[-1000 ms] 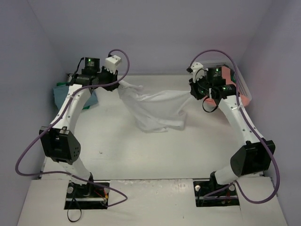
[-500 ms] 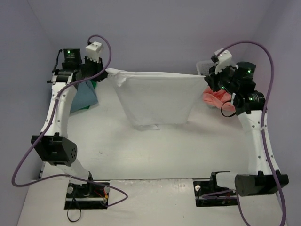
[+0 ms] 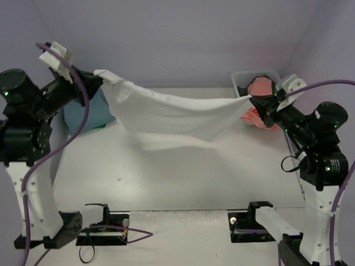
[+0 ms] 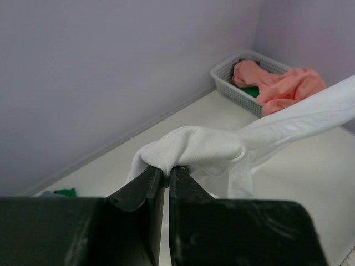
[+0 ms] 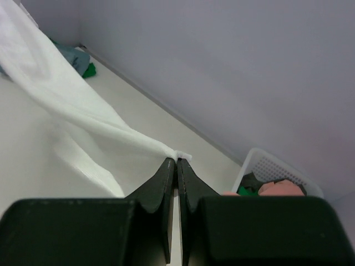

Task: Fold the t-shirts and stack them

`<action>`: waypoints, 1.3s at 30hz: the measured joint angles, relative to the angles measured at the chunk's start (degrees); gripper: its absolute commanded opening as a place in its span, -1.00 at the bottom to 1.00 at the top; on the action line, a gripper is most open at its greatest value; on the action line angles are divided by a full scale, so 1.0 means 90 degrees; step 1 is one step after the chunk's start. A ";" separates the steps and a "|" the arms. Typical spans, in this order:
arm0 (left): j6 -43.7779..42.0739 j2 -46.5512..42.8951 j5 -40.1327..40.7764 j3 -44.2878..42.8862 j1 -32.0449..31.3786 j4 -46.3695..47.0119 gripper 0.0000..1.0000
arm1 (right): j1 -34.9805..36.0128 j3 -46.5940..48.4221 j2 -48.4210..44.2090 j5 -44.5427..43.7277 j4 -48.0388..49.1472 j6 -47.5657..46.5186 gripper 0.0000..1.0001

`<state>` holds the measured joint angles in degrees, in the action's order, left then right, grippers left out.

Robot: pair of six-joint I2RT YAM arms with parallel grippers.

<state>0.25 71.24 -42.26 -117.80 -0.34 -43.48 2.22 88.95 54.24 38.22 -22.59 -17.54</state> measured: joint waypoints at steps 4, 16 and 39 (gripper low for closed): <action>0.0034 -0.0644 -0.0214 -0.0070 -0.0002 -0.0168 -1.00 | 0.0000 0.0151 -0.0347 0.0243 -0.0163 0.0024 -1.00; 0.0044 -0.1571 -0.0758 0.0651 -0.0002 -0.0624 -1.00 | 0.0000 0.0804 -0.0483 0.0376 -0.0267 0.0112 -1.00; -0.0253 0.4133 0.0199 0.2795 -0.0848 0.1256 -1.00 | -0.0095 -0.0610 0.4648 -0.0908 0.0352 -0.0872 -1.00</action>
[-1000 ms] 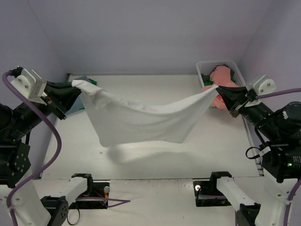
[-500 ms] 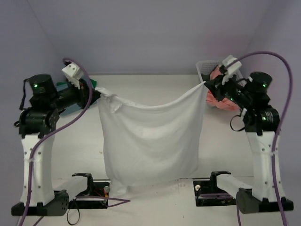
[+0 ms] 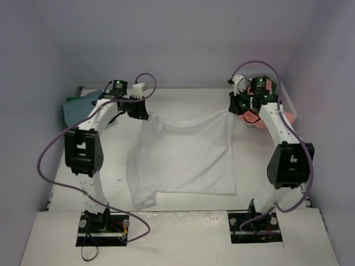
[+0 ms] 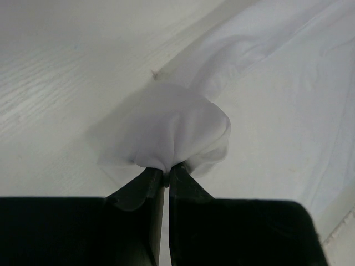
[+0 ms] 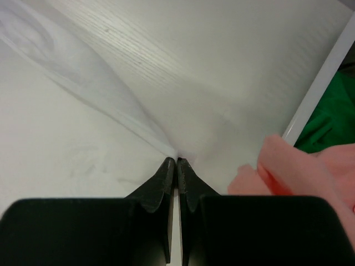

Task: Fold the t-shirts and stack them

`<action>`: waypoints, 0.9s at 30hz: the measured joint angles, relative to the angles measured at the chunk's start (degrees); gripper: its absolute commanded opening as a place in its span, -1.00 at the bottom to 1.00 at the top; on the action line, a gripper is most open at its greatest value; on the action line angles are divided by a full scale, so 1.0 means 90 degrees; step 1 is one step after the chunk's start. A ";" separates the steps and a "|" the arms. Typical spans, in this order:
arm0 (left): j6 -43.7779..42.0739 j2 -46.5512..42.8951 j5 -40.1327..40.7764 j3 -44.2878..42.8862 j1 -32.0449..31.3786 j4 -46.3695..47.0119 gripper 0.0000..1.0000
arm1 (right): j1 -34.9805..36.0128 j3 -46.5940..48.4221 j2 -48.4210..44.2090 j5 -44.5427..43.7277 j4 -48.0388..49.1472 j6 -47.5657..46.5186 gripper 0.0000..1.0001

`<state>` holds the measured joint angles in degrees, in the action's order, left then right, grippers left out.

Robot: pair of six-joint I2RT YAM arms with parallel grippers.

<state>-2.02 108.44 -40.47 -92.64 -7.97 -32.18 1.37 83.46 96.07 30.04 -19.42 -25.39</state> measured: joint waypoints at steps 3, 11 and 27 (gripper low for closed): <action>-0.0027 0.0782 0.0187 -0.0699 -0.0209 0.0053 -1.00 | -0.0012 0.0306 0.0644 -0.0204 0.0153 0.0007 -1.00; -0.0034 0.1236 0.0918 -0.1314 -0.0282 0.0605 -1.00 | 0.0175 0.0442 0.1180 -0.1173 0.0816 0.0165 -0.27; 0.0019 0.1146 0.1175 -0.1328 -0.0323 0.0287 0.56 | 0.1617 -0.0299 0.0206 -0.1190 0.0364 -0.0219 0.00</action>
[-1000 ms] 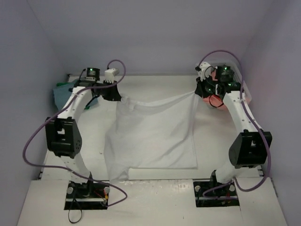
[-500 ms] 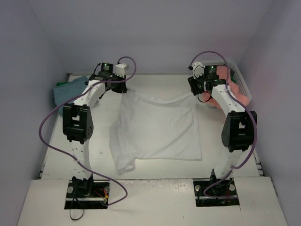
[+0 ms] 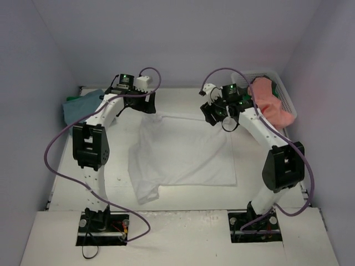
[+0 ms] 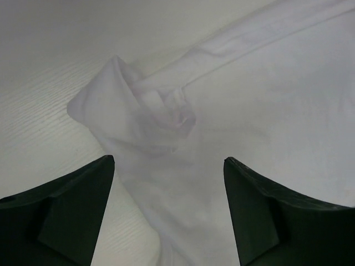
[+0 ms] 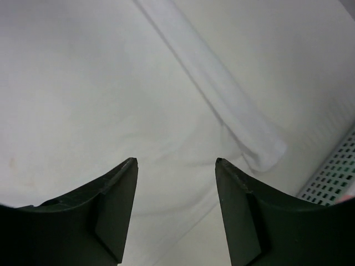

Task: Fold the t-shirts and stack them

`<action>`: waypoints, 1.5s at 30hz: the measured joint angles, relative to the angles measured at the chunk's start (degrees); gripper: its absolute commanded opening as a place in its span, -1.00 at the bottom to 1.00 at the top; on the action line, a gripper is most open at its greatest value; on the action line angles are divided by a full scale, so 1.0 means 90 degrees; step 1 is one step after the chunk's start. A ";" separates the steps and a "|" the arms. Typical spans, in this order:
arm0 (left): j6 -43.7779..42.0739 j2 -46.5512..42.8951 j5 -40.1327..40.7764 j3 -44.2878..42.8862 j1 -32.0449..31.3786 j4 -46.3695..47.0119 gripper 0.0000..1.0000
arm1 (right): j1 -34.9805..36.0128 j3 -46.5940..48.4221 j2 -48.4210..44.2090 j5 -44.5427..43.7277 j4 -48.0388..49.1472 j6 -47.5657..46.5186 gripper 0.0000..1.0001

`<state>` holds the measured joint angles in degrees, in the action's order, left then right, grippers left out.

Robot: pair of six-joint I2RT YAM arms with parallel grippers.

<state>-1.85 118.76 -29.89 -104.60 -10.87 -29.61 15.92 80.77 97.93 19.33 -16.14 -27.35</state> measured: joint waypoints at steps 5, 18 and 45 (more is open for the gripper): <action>-0.0177 -0.0787 0.0090 0.0449 -0.0002 -0.0260 0.57 | 0.0131 -0.0437 -0.0435 0.0396 -0.0357 -0.0097 0.02; -0.2103 -0.4988 0.0308 0.3827 -0.0272 -0.0850 0.57 | 0.0750 -0.2912 -0.2414 -0.0214 -0.0913 -0.1739 0.15; -0.3621 -0.6545 0.1749 0.5960 -0.2555 -0.1586 0.57 | 0.1367 -0.5967 -0.5221 -0.1889 -0.1093 -0.3740 0.23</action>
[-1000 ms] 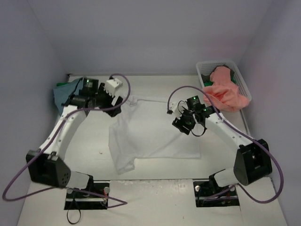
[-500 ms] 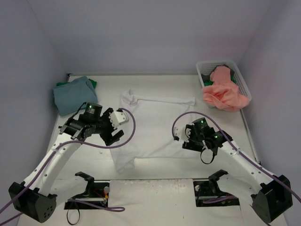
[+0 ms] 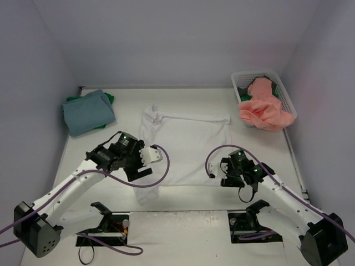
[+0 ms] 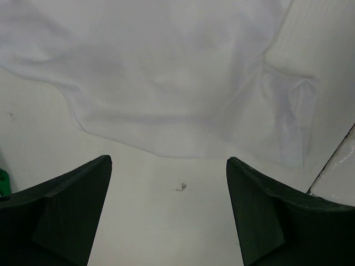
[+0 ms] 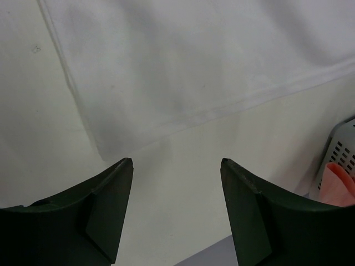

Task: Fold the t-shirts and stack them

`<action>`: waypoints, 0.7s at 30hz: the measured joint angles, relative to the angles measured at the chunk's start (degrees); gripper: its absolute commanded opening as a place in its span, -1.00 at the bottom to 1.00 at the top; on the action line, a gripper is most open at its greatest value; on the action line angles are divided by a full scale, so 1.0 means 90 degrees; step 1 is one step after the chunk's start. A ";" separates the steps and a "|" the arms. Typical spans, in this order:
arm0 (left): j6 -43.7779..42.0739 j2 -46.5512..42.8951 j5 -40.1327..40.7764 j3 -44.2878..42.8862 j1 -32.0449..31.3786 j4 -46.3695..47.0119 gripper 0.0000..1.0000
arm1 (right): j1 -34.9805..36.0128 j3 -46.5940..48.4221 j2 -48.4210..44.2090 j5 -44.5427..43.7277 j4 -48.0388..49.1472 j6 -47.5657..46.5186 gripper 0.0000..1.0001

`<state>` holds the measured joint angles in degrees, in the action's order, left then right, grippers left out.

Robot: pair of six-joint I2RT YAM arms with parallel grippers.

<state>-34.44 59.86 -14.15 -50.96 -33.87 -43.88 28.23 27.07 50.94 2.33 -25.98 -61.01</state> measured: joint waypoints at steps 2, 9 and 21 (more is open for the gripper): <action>-0.0012 0.0002 0.0046 0.0039 -0.0046 0.0005 0.57 | 0.0015 0.0000 0.0000 0.0000 0.0002 -0.0097 0.23; -0.0129 0.0095 0.0435 0.0474 -0.0359 0.0180 0.56 | 0.0374 0.0058 0.0172 0.0041 -0.0024 -0.0284 0.24; -0.0143 0.0272 0.0406 0.0619 -0.0369 0.0440 0.57 | 0.1353 0.0719 0.1190 0.0165 0.0068 -0.0231 0.24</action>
<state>-35.73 62.30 -10.50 -45.39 -37.19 -39.92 40.40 33.54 61.65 3.81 -25.36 -63.09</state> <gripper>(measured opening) 0.782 0.620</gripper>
